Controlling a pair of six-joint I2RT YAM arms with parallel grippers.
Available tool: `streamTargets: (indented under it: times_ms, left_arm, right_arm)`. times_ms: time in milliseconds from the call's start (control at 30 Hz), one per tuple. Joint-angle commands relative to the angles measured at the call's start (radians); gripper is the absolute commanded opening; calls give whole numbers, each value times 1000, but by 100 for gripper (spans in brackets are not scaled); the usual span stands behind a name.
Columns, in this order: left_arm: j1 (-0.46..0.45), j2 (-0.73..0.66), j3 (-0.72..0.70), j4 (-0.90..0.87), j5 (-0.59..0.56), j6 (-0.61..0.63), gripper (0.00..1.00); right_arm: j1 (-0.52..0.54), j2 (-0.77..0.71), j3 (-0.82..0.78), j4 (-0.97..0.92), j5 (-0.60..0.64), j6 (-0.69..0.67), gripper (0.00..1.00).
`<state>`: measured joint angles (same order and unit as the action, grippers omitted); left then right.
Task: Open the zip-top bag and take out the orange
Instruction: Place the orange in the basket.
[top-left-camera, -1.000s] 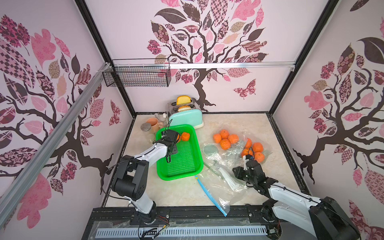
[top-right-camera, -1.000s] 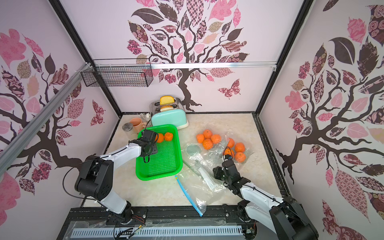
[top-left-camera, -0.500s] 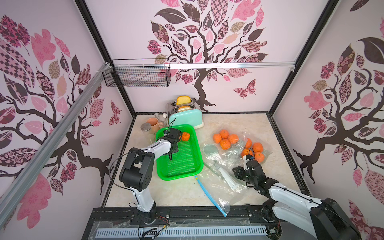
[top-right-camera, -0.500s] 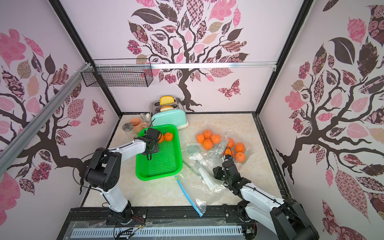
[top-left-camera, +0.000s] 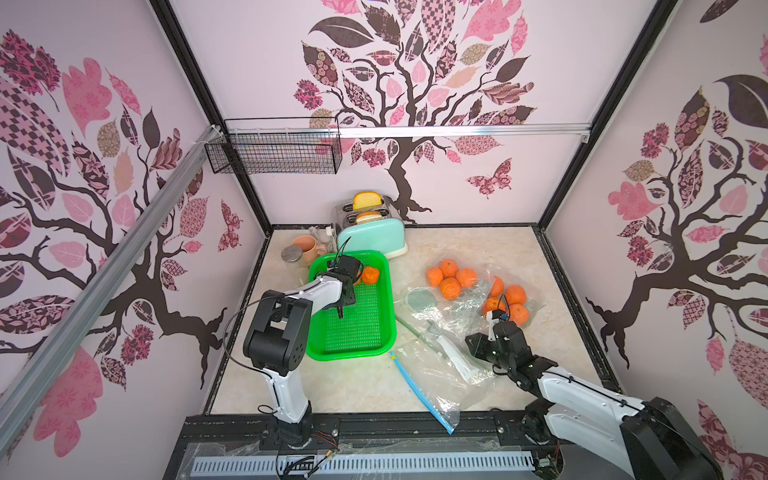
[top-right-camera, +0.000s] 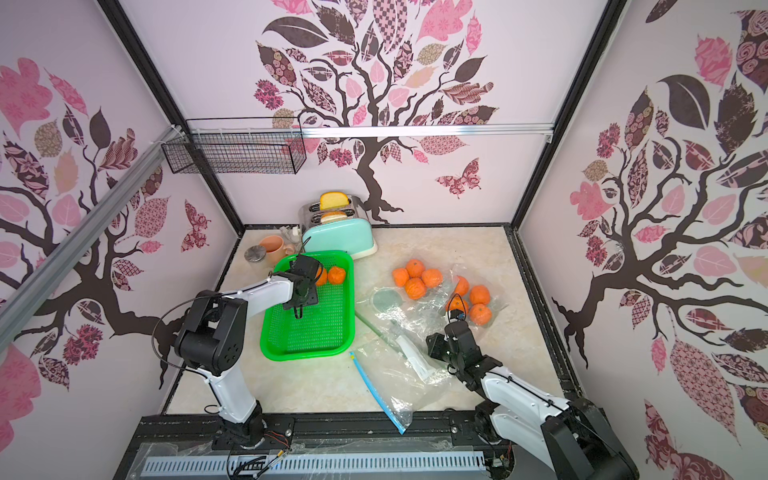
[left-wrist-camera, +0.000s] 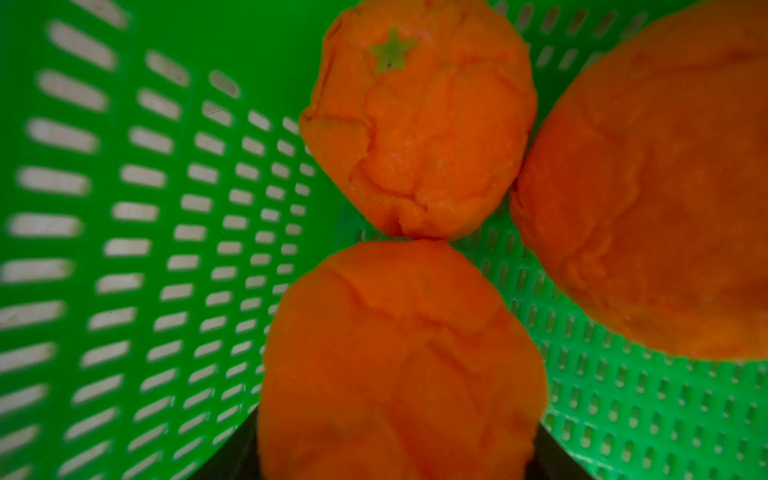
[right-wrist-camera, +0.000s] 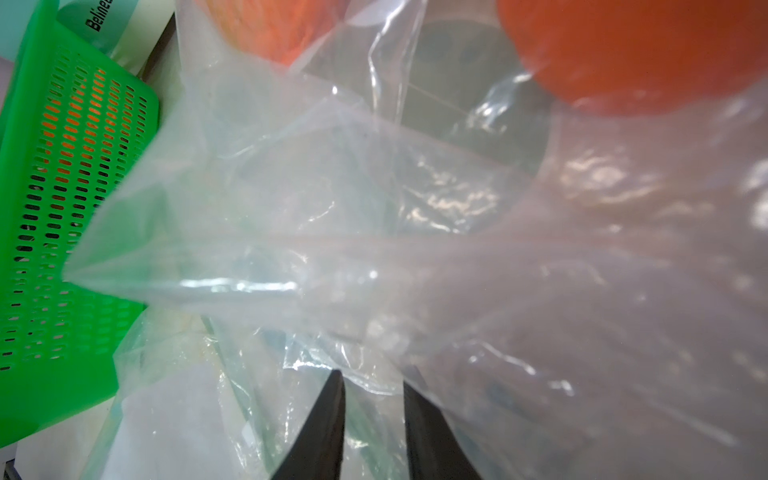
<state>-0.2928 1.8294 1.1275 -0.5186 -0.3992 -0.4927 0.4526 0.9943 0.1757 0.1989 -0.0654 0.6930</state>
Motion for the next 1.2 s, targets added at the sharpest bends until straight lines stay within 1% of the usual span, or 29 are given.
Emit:
streamTargets:
  times_ms: [0, 367, 400, 500, 667, 867, 1033, 1167]
  left_arm:
    - [7, -19, -1, 0, -8, 5, 68]
    - [23, -86, -18, -24, -40, 20, 69]
    - [23, -92, -24, -22, -44, 24, 73]
    - [26, -98, -46, -3, -54, 35, 76]
    - [37, -64, -35, -1, -27, 37, 76]
    - [36, -118, -49, 15, -10, 40, 77]
    - [33, -198, -63, 22, 59, 39, 77]
    - [-3, -333, -107, 48, 153, 31, 77]
  right_arm:
    - [3, -8, -6, -13, 11, 5, 28]
    - [3, -10, -7, -13, 8, 4, 29]
    - [3, -10, -7, -13, 10, 4, 29]
    - [4, -10, -7, -13, 13, 5, 29]
    - [3, -7, -7, -13, 12, 4, 29]
    - [4, -16, -8, -13, 14, 4, 29]
    - [4, -18, -3, -12, 8, -4, 28]
    - [3, -39, 38, -42, -15, -31, 29]
